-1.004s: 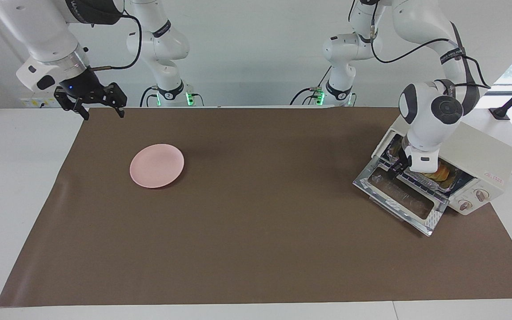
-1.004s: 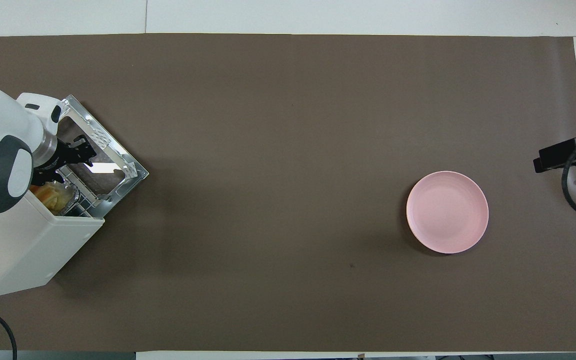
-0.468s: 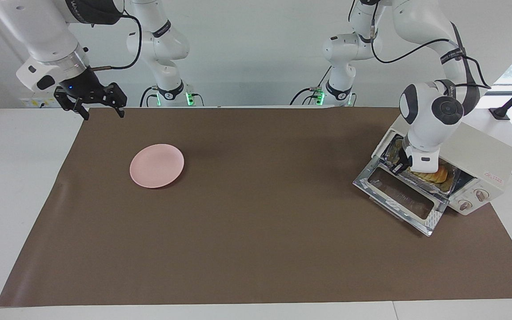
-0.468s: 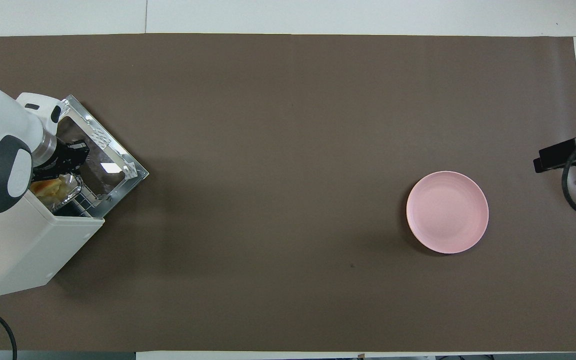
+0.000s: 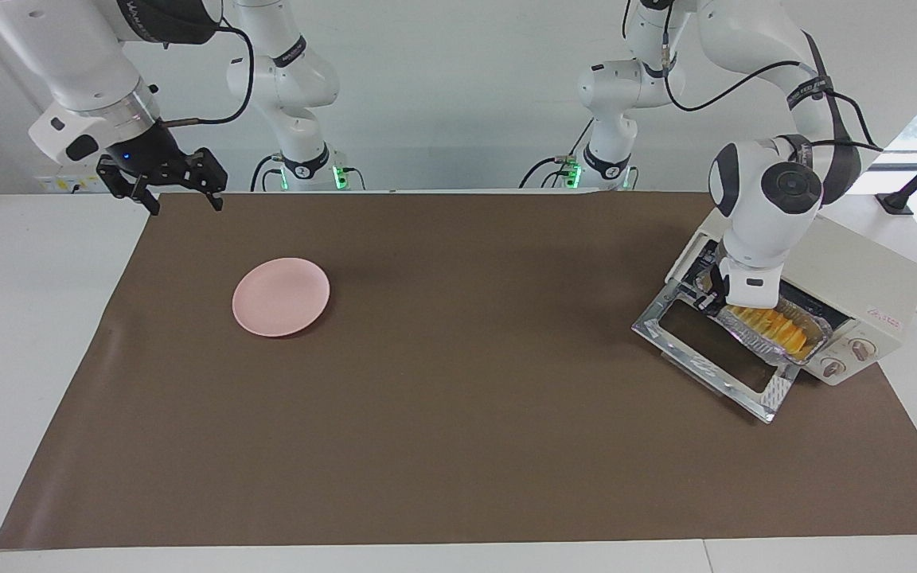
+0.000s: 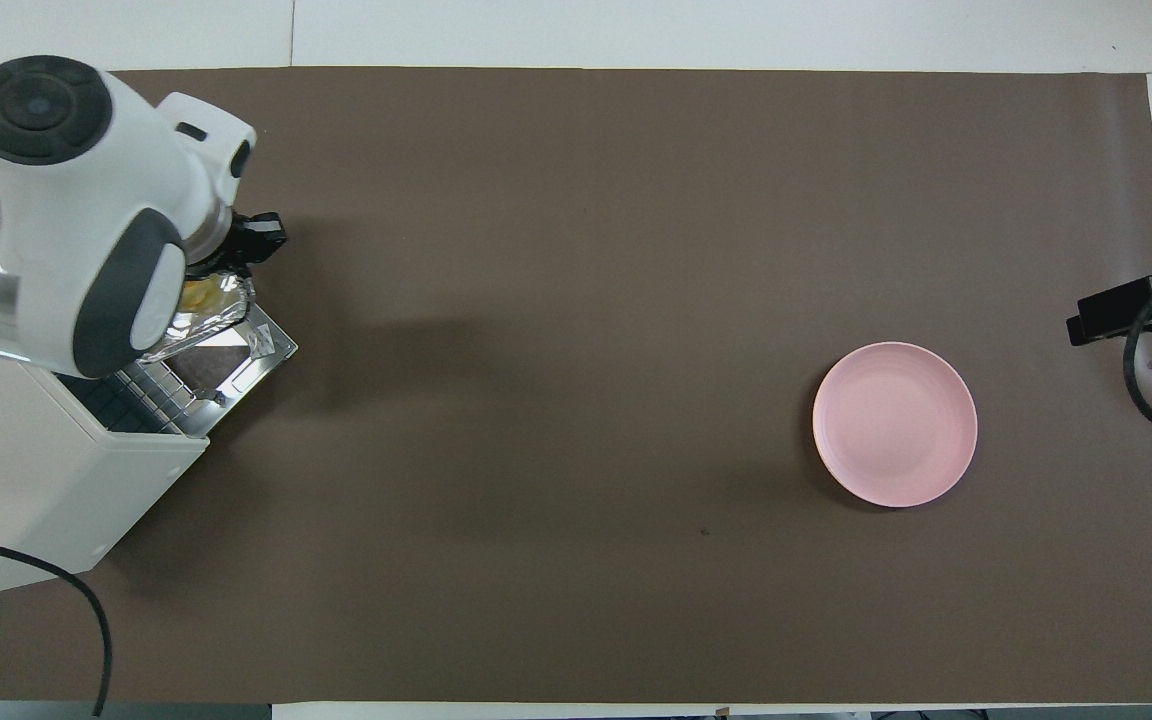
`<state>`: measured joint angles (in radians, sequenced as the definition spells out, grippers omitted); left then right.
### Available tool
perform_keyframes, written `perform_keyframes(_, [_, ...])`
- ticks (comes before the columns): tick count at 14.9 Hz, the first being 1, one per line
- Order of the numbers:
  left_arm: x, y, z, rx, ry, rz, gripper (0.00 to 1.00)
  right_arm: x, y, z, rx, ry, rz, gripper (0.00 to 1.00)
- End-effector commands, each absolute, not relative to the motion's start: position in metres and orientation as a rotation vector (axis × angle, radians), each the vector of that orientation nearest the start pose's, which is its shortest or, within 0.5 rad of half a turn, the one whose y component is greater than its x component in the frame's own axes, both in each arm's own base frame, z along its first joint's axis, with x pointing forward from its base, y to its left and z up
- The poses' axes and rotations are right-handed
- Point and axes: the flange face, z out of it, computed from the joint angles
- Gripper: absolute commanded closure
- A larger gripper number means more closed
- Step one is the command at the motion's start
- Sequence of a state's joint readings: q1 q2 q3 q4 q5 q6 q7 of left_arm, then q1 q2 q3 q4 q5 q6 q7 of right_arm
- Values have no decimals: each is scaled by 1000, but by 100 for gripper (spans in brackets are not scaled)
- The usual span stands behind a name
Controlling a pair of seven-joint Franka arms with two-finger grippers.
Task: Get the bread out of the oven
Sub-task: 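Pull the foil tray out and set it mid-table with the left gripper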
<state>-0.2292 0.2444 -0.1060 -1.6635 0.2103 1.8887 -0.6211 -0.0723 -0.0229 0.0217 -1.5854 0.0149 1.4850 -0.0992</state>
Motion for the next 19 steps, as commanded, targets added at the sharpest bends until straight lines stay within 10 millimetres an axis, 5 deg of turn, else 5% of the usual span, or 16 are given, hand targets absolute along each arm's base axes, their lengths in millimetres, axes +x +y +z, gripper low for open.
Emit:
perform_keyframes(1, [578, -284, 452, -2965, -108, -70, 100, 530, -24, 623, -3106, -59, 130, 0])
perform_keyframes(4, [553, -339, 443, -3016, 15, -78, 100, 530, -24, 623, -3106, -59, 130, 0])
perform_keyframes(8, [494, -419, 420, -3055, 224, -63, 100, 530, -24, 623, -3106, -59, 130, 0])
perform_keyframes(11, [471, -458, 376, -3054, 301, 2, 100, 530, -24, 623, -3106, -59, 130, 0])
perform_keyframes(18, [460, -471, 355, -3062, 343, -5, 100, 527, -18, 622, -3104, -79, 157, 0])
perform_keyframes(19, [464, -469, 358, -3067, 336, -11, 42, 527, -18, 623, -3104, -81, 154, 0])
